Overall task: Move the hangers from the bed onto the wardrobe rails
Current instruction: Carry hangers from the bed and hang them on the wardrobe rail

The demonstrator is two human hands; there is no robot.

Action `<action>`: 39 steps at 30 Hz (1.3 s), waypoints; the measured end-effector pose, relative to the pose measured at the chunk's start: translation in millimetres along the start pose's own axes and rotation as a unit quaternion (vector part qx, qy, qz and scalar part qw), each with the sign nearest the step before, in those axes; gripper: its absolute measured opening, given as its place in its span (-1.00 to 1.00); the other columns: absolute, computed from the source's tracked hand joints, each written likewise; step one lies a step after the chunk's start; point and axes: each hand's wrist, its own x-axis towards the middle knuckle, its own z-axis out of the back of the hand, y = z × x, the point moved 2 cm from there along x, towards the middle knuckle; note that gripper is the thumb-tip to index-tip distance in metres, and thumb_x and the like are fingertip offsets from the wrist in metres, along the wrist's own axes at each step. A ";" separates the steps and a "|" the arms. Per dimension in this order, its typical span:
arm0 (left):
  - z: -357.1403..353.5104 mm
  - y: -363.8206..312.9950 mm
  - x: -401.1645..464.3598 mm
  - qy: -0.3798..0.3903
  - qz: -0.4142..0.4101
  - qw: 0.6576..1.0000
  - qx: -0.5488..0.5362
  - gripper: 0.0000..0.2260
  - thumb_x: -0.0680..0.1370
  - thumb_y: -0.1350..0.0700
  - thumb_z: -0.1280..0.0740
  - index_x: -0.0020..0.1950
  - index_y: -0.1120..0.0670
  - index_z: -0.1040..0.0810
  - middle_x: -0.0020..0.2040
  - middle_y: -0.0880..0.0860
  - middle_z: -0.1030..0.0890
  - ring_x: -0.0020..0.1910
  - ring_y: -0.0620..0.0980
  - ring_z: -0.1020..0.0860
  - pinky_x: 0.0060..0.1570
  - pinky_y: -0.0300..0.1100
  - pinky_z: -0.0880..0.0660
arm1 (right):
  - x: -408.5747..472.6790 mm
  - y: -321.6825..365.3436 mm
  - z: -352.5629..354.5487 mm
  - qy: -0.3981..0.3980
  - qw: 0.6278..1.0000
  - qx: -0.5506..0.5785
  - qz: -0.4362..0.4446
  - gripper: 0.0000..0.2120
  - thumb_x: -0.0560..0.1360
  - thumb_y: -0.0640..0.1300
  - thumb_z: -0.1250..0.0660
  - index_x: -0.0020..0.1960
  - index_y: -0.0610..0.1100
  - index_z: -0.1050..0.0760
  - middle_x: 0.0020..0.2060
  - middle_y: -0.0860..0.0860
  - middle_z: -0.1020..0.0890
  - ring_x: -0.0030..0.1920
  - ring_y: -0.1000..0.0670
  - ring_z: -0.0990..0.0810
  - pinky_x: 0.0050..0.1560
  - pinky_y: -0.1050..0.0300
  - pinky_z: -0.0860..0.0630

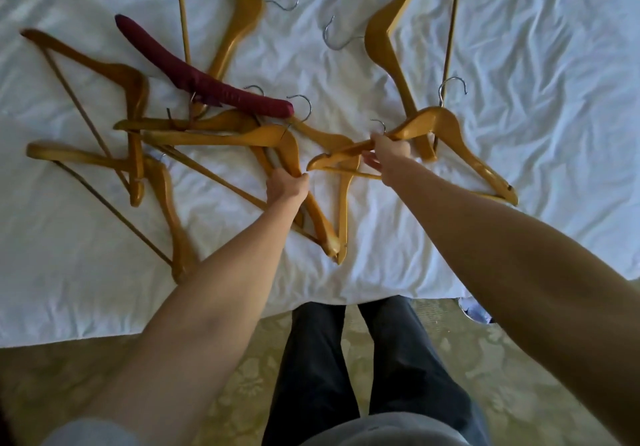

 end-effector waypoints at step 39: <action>178.6 170.1 -326.6 -0.121 -0.062 0.872 -0.470 -0.75 0.53 0.05 -0.41 -0.29 0.16 -0.65 -0.38 0.03 -0.65 -0.39 -0.06 -0.58 -0.31 -0.24 -0.54 | -404.6 -79.6 51.4 0.282 0.684 -0.397 0.543 -0.80 0.57 -0.17 -0.34 -0.21 0.01 -0.48 -0.44 0.02 -0.44 -0.50 0.15 -0.40 -0.45 0.35 -0.36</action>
